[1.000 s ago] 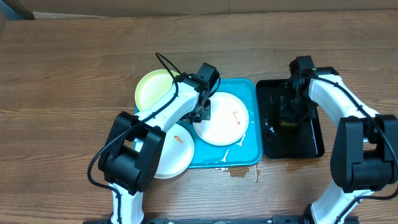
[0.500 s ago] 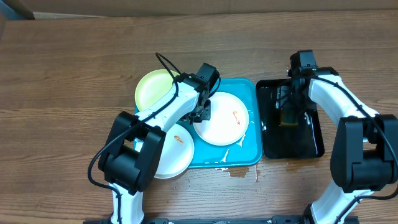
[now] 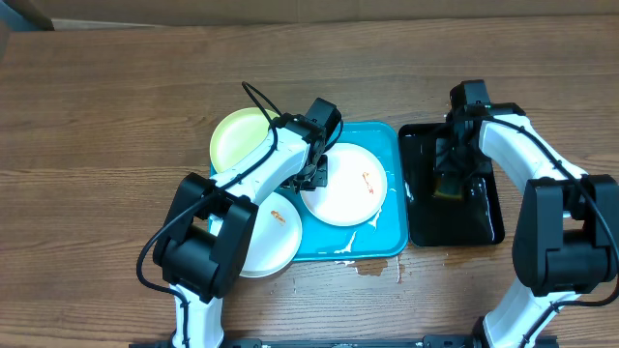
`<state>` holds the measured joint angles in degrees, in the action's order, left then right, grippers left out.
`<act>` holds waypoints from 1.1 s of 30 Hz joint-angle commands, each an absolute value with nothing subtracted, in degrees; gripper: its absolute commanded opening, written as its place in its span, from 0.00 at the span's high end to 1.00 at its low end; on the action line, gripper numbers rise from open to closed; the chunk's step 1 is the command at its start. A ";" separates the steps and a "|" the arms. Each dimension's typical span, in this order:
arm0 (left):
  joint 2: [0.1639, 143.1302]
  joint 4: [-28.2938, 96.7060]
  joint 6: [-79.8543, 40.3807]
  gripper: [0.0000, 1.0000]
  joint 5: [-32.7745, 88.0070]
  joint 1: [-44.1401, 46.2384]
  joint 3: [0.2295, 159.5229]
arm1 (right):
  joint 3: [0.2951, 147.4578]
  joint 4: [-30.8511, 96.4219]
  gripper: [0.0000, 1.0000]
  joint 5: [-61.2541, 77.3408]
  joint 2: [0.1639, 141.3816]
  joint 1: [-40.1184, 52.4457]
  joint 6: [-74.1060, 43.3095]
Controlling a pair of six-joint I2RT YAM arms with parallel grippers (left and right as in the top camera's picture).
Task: Clean dirty plates on tray and stack at the side
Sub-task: 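Reach the right gripper into the black tray and grasp the sponge, then lift the sponge with the right gripper toward the held white plate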
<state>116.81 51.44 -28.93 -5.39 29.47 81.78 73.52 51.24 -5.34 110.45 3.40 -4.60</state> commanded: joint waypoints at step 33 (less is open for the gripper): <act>117.75 50.70 -30.04 0.96 -3.11 29.26 81.47 | 78.56 63.33 0.96 4.64 102.52 3.44 -4.25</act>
